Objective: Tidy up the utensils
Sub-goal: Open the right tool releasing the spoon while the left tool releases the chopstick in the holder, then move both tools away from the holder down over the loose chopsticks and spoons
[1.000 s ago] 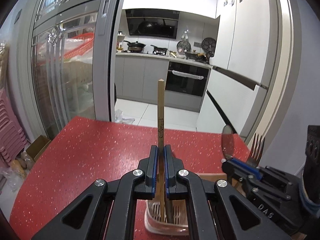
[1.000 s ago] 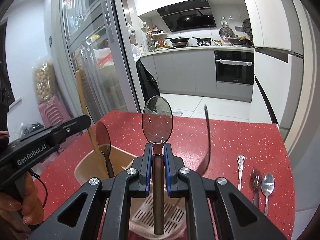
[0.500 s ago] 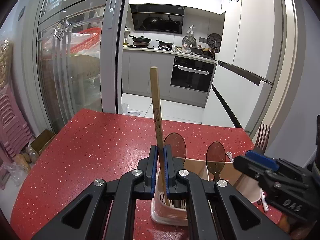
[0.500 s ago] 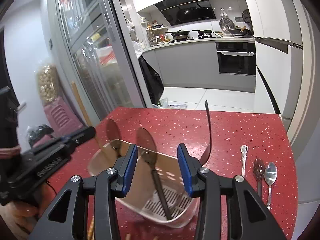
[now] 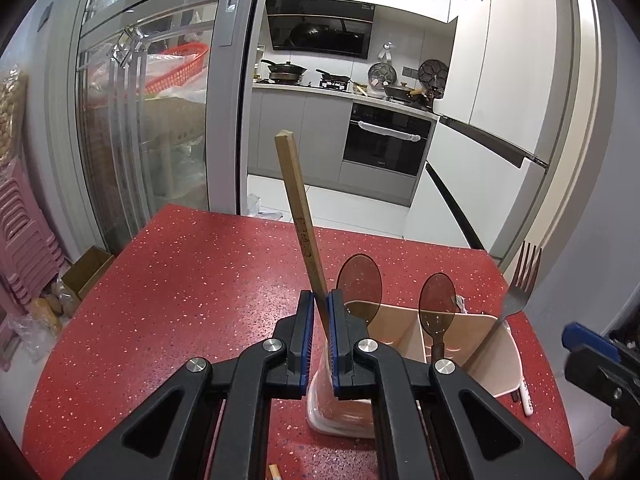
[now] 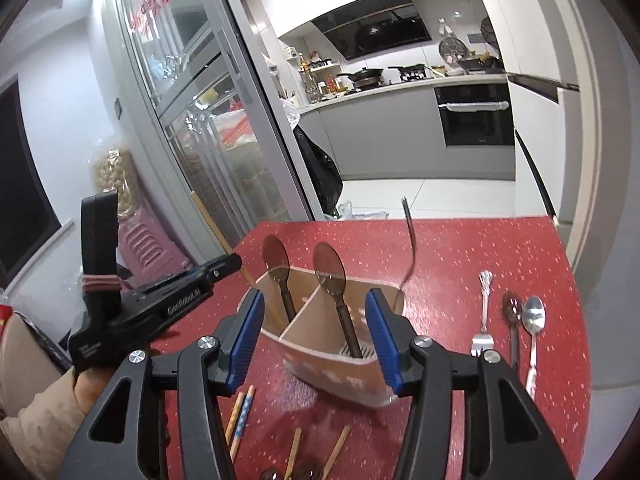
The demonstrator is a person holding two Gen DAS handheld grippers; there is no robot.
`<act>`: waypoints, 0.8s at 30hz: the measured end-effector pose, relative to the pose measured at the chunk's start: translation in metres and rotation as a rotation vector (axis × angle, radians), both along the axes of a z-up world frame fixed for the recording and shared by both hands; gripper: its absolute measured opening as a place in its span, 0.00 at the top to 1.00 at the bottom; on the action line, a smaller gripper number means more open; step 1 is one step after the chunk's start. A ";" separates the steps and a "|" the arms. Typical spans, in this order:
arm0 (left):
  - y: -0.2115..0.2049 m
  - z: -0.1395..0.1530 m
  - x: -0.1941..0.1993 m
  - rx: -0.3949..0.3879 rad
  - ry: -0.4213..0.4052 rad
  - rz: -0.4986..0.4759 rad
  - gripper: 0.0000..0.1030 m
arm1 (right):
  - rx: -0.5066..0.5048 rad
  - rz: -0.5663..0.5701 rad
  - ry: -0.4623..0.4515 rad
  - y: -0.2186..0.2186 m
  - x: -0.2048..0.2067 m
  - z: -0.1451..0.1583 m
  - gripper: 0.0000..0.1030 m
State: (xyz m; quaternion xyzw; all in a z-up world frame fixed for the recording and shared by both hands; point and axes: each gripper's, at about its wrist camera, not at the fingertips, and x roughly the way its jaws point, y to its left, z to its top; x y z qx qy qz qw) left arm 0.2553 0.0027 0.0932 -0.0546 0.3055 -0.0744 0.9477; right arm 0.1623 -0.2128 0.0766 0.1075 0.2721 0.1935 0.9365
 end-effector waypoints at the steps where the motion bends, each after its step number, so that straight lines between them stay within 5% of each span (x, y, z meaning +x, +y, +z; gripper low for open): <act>1: 0.000 0.001 -0.002 0.002 0.001 0.000 0.69 | 0.005 -0.002 0.010 -0.002 -0.003 -0.001 0.44; 8: 0.009 0.003 -0.022 -0.005 0.004 0.004 0.69 | 0.016 -0.012 0.076 -0.013 -0.026 -0.010 0.28; 24: 0.029 0.020 -0.060 -0.038 -0.039 0.010 0.69 | 0.049 -0.025 0.109 -0.017 -0.060 -0.012 0.13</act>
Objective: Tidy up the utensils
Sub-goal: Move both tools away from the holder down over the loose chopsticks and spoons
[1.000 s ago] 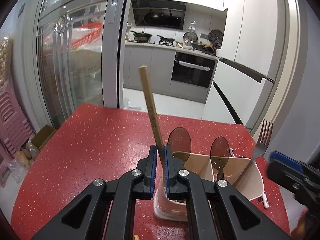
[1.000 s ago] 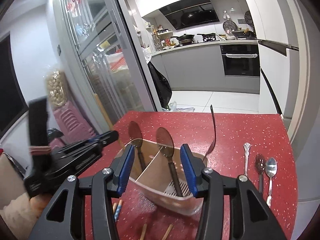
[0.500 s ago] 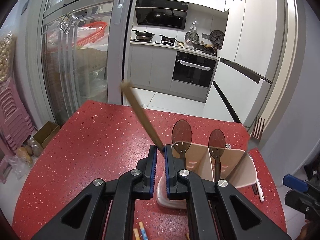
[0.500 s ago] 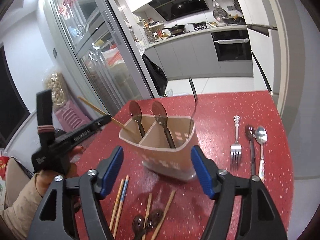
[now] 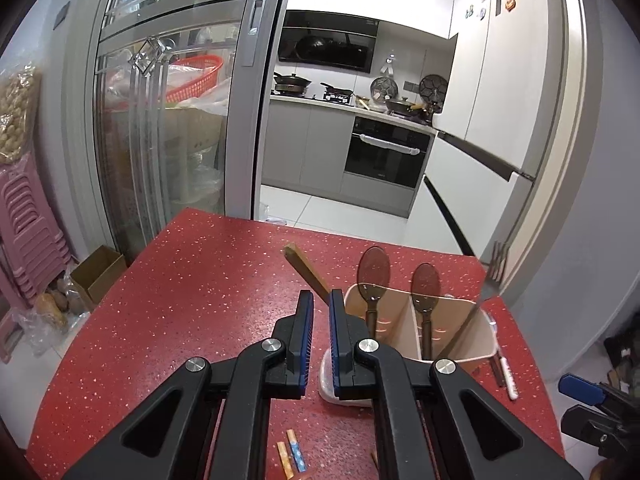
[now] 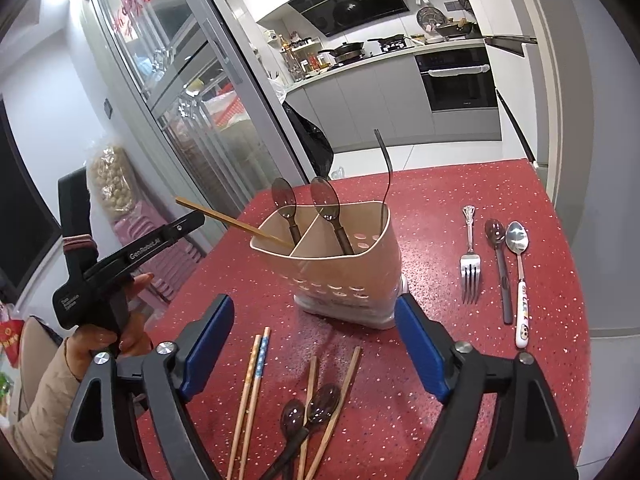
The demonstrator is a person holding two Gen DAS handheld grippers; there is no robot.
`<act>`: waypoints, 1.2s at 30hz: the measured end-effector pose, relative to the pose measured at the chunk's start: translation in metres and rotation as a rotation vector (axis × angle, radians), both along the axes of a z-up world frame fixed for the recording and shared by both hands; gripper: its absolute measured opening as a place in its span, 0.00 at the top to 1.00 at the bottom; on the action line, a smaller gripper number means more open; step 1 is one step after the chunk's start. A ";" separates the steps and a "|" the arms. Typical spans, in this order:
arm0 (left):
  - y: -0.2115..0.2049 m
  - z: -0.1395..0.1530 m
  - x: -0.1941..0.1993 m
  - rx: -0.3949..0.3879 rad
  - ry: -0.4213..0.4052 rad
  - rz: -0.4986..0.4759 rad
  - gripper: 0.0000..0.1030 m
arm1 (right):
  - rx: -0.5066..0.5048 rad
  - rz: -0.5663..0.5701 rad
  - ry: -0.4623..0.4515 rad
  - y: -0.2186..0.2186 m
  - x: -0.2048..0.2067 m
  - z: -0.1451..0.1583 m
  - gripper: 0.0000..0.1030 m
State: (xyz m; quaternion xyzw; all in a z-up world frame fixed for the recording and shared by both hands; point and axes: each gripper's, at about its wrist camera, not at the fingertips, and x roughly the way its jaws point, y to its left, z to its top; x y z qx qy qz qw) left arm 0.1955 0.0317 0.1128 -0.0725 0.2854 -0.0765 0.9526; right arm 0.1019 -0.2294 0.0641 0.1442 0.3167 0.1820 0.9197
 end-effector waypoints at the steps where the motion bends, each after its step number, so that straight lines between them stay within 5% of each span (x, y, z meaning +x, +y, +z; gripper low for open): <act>1: 0.002 0.000 -0.004 -0.005 -0.002 -0.003 0.69 | 0.004 0.000 -0.001 0.000 -0.002 0.000 0.11; 3: 0.005 0.000 -0.016 -0.008 -0.011 0.000 0.69 | 0.015 -0.001 -0.002 -0.002 -0.007 0.000 0.00; 15: 0.028 -0.055 -0.080 -0.038 0.097 0.011 0.68 | 0.047 -0.018 0.115 -0.002 -0.022 -0.034 0.00; 21: 0.045 -0.088 -0.102 -0.132 0.122 0.053 0.68 | 0.019 0.005 0.198 0.009 -0.030 -0.060 0.00; 27: 0.043 -0.103 -0.123 -0.029 0.106 0.064 0.68 | 0.006 0.020 0.229 0.018 -0.040 -0.077 0.00; 33: 0.047 -0.107 -0.133 -0.046 0.090 0.040 0.68 | 0.019 0.024 0.267 0.021 -0.046 -0.092 0.00; 36: 0.038 -0.106 -0.139 0.028 0.067 0.035 0.68 | 0.024 0.027 0.276 0.023 -0.049 -0.097 0.00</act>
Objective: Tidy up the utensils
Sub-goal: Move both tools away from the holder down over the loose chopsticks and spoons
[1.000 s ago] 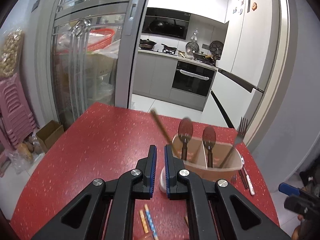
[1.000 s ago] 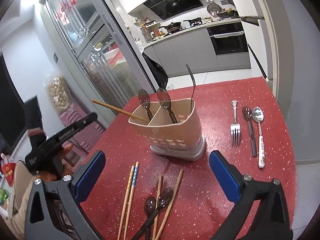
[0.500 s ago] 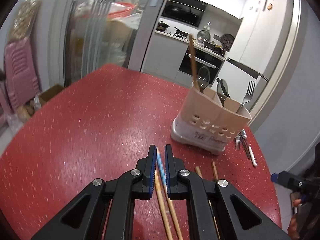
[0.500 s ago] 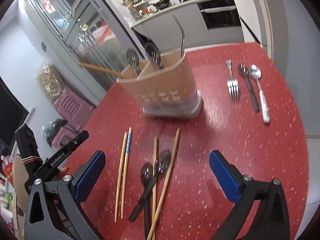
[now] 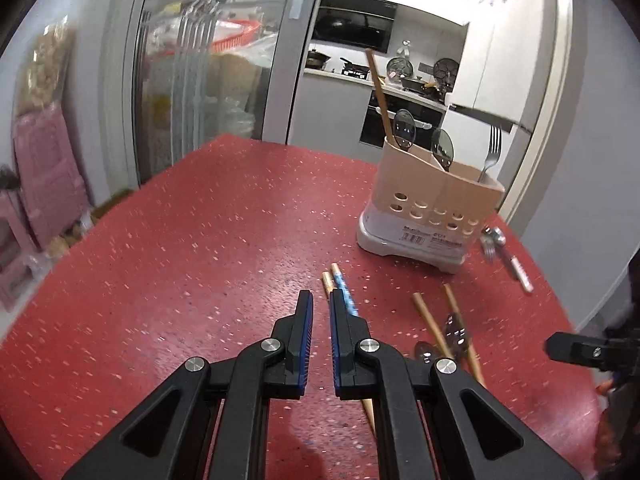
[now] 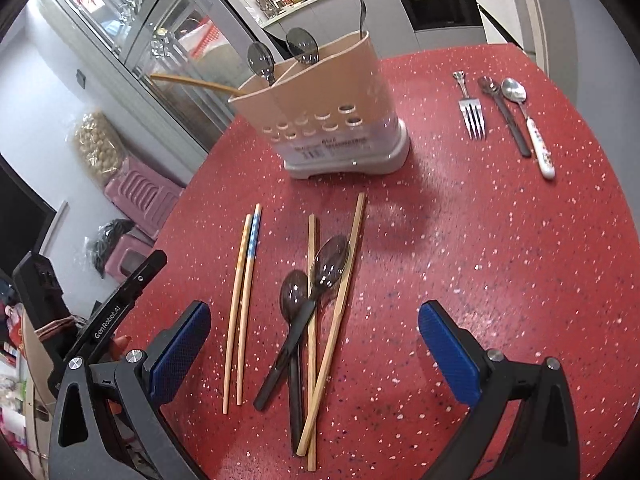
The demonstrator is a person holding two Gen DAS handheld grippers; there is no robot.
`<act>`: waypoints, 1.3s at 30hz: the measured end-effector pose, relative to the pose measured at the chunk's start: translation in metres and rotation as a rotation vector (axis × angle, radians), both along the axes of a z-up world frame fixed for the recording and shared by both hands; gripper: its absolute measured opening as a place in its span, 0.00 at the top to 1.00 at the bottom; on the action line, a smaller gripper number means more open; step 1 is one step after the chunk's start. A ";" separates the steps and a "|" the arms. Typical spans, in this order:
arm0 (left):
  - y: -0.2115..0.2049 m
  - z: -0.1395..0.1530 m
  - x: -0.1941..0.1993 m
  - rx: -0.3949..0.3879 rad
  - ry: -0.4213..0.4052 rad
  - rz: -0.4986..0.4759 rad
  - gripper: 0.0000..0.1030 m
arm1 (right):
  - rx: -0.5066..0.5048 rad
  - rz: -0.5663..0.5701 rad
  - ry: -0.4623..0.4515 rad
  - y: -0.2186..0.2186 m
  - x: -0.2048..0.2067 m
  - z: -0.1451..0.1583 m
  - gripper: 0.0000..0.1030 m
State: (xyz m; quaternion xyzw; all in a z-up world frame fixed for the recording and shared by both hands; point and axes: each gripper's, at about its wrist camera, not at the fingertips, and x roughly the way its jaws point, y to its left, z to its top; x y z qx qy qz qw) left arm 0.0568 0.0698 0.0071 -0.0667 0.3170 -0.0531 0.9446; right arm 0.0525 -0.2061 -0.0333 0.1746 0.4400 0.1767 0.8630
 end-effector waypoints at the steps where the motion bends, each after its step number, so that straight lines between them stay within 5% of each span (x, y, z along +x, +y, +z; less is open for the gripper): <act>1: -0.004 0.002 -0.002 0.032 -0.003 -0.006 0.68 | 0.001 0.002 0.000 0.001 -0.001 -0.001 0.00; 6: -0.032 0.003 -0.014 0.261 -0.060 -0.054 0.68 | 0.004 0.002 0.000 0.004 -0.003 -0.004 0.00; 10: -0.021 0.003 -0.007 0.127 0.008 -0.082 0.68 | 0.011 -0.005 0.004 0.002 -0.006 -0.008 0.00; 17: -0.016 0.005 -0.014 0.069 -0.012 -0.112 0.67 | 0.025 -0.037 0.004 -0.010 -0.009 -0.011 0.00; 18: -0.015 0.007 -0.017 0.064 -0.030 -0.104 0.26 | 0.029 -0.041 0.006 -0.012 -0.009 -0.011 0.00; 19: -0.015 0.008 -0.018 0.052 -0.038 -0.114 0.00 | 0.032 -0.043 0.008 -0.013 -0.009 -0.012 0.00; 23: -0.016 0.008 -0.016 -0.069 -0.087 -0.224 0.00 | 0.038 -0.040 0.012 -0.013 -0.010 -0.015 0.00; 29: -0.013 0.003 0.006 -0.182 -0.126 -0.258 0.00 | 0.039 -0.035 0.020 -0.013 -0.006 -0.018 0.00; 32: -0.020 -0.008 0.022 -0.088 -0.087 -0.190 0.00 | 0.008 -0.045 0.033 -0.015 -0.003 -0.017 0.00; 36: -0.030 -0.024 0.041 0.129 -0.013 0.004 0.00 | -0.027 -0.067 0.055 -0.019 0.001 -0.019 0.00; 39: -0.028 -0.039 0.059 0.133 0.068 0.022 0.00 | -0.083 -0.061 0.072 -0.014 0.005 -0.020 0.00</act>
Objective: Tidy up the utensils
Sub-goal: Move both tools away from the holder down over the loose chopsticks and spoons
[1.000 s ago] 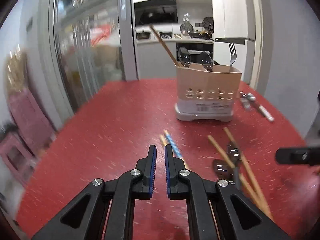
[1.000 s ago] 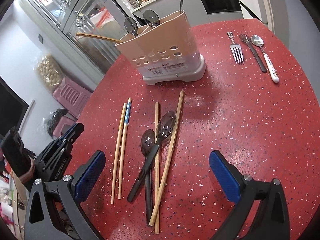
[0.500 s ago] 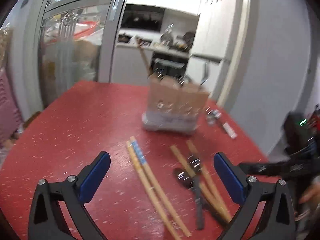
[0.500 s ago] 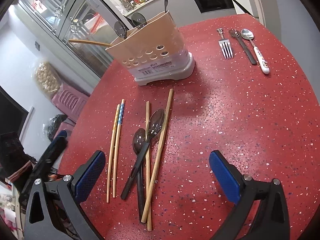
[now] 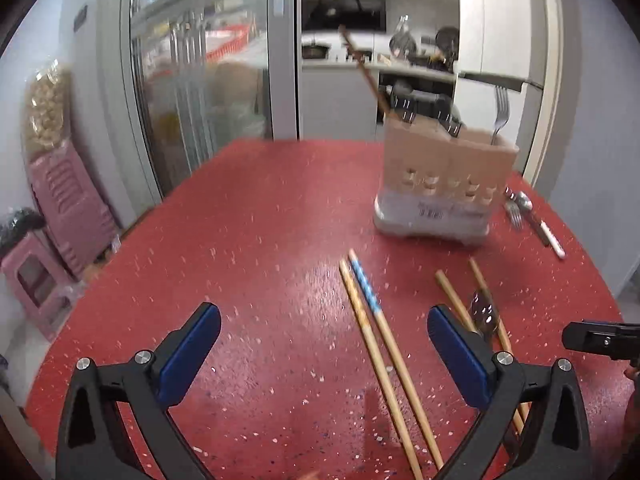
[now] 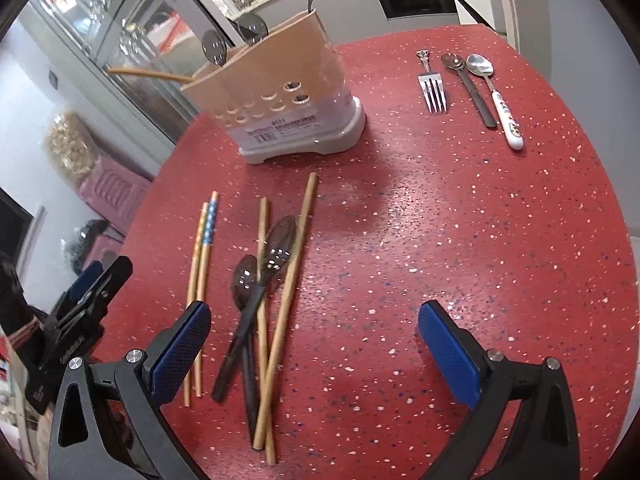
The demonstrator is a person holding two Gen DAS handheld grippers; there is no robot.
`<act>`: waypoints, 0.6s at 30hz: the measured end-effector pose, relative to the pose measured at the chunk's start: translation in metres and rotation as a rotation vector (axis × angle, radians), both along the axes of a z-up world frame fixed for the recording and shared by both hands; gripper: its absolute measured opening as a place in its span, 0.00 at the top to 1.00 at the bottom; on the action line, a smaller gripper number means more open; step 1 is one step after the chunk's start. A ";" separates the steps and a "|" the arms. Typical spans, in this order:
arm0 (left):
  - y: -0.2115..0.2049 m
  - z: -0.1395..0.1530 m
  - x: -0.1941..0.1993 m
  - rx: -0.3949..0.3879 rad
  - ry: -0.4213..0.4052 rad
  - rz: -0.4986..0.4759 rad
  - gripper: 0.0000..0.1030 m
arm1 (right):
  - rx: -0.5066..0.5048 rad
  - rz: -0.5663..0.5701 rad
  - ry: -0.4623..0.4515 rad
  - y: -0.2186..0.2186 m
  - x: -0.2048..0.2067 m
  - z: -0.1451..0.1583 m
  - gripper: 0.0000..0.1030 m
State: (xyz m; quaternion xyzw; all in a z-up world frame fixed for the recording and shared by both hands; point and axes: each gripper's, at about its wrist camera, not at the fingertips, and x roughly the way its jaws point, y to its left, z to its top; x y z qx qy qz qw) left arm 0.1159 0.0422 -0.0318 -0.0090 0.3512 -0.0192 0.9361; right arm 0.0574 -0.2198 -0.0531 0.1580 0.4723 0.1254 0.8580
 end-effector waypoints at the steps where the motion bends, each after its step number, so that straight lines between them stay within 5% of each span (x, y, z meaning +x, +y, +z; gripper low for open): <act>1: 0.004 -0.004 0.004 -0.027 0.023 0.003 0.00 | -0.017 0.003 0.006 0.002 0.001 -0.001 0.00; 4: 0.015 -0.020 0.024 -0.127 0.131 0.030 0.00 | -0.075 0.022 0.038 0.011 0.008 -0.003 0.00; 8: 0.021 -0.031 0.036 -0.157 0.155 0.079 0.00 | -0.161 0.051 0.085 0.026 0.018 -0.006 0.01; 18: 0.006 -0.045 0.031 -0.125 0.264 0.004 0.00 | -0.221 0.081 0.181 0.043 0.039 -0.016 0.36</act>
